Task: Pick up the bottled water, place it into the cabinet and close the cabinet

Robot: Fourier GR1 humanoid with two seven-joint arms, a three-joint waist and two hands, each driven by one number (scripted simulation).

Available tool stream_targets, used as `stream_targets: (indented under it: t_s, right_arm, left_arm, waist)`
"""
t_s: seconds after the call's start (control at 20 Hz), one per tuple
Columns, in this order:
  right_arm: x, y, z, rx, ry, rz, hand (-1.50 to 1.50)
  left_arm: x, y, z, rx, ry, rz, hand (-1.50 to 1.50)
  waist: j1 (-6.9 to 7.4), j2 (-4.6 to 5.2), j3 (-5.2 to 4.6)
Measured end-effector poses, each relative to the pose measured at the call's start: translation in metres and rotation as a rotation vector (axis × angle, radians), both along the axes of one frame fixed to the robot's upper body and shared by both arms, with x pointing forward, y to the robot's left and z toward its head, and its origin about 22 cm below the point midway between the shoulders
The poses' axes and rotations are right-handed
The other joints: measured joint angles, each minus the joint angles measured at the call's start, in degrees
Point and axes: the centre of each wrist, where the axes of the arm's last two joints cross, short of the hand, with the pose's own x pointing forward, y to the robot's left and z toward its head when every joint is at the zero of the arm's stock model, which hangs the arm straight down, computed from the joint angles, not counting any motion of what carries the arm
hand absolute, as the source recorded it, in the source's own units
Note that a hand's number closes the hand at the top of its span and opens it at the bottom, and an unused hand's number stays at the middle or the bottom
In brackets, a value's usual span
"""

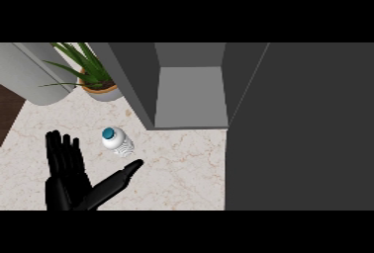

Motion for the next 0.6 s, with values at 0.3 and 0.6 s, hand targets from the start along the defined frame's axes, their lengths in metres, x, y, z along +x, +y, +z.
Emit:
stream_targets:
  t_s: [0.3,0.6]
  right_arm:
    - [-0.014,-0.004,-0.001,-0.008,0.008,0.005,-1.5]
    - [-0.022,-0.004,-0.002,0.0,0.014,0.002,-1.5]
  left_arm:
    - [0.016,0.02,-0.041,-0.02,0.028,-0.011,-1.5]
    - [0.023,0.03,-0.083,-0.03,0.03,-0.003,-1.5]
  waist:
    - [-0.28,0.03,0.02]
    - [-0.15,0.13,0.03]
